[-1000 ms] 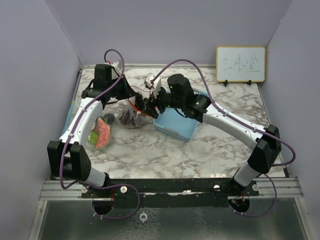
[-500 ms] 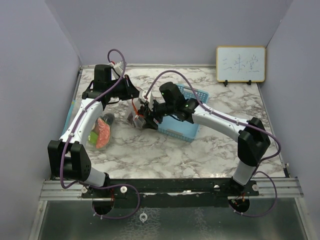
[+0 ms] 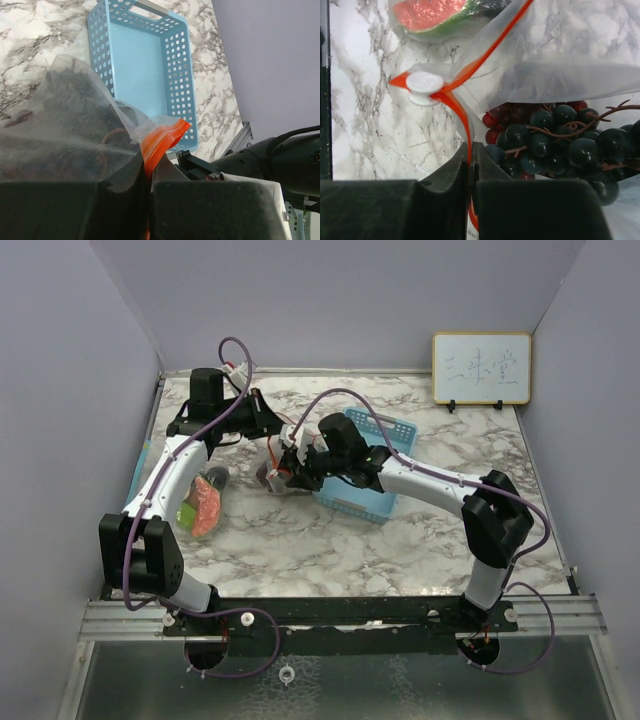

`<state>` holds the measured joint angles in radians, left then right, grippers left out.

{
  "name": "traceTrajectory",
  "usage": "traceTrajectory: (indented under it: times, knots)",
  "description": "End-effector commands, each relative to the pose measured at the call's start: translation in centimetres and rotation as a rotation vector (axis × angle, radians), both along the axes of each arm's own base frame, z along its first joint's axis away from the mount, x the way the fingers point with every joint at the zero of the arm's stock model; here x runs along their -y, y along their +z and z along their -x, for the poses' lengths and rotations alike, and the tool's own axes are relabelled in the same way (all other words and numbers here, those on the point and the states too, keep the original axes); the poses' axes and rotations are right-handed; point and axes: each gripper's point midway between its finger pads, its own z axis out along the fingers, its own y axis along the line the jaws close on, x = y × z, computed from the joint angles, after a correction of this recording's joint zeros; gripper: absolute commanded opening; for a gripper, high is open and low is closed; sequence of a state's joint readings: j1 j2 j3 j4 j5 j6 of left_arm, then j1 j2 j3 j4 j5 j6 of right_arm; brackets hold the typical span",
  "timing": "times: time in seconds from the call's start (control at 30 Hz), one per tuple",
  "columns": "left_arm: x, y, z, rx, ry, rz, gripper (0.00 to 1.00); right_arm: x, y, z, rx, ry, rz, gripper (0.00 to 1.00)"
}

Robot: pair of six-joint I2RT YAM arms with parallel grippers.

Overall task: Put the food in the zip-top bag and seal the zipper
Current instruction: Place the fake fruit in the zipper food storage bag, then zip the zipper food storage bag at the center of the board.

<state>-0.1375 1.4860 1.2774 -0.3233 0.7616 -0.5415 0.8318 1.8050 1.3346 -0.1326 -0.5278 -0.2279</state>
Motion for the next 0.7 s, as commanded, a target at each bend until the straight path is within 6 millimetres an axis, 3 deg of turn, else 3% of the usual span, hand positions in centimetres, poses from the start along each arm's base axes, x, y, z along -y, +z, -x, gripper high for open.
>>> traceTrajectory:
  times: [0.0, 0.1, 0.17, 0.23, 0.33, 0.4, 0.43, 0.53, 0.67]
  knots:
    - [0.6, 2.1, 0.2, 0.076, -0.068, 0.057, 0.0, -1.0, 1.8, -1.6, 0.016, -0.059, -0.052, 0.02]
    - [-0.3, 0.9, -0.1, 0.066, -0.042, 0.002, 0.0, -0.2, 3.2, -2.7, 0.023, -0.159, -0.052, 0.02]
    - [-1.4, -0.1, -0.3, 0.068, -0.019, -0.065, 0.16, 0.5, 4.7, -3.4, 0.036, -0.221, -0.07, 0.02]
    - [-3.0, -0.6, -0.3, 0.084, 0.009, -0.143, 0.25, 0.8, 6.2, -3.8, 0.041, -0.257, -0.089, 0.02]
    - [-6.0, 0.3, -0.5, 0.151, 0.098, -0.258, 0.57, 1.0, 7.1, -4.1, 0.02, -0.279, -0.088, 0.02]
    - [-7.9, 0.9, -0.6, 0.198, 0.158, -0.333, 0.94, 1.0, 7.0, -4.2, -0.006, -0.281, -0.08, 0.02]
    - [-8.6, 1.3, -0.4, 0.221, 0.167, -0.366, 0.98, 0.9, 7.0, -4.3, -0.013, -0.28, -0.081, 0.02]
    - [-10.4, 2.3, 0.2, 0.298, 0.185, -0.466, 0.99, 0.9, 7.7, -4.4, -0.027, -0.268, -0.092, 0.02]
    - [-10.3, 3.7, 1.6, 0.409, 0.144, -0.495, 0.96, 1.0, 8.5, -5.0, -0.013, -0.258, -0.087, 0.02]
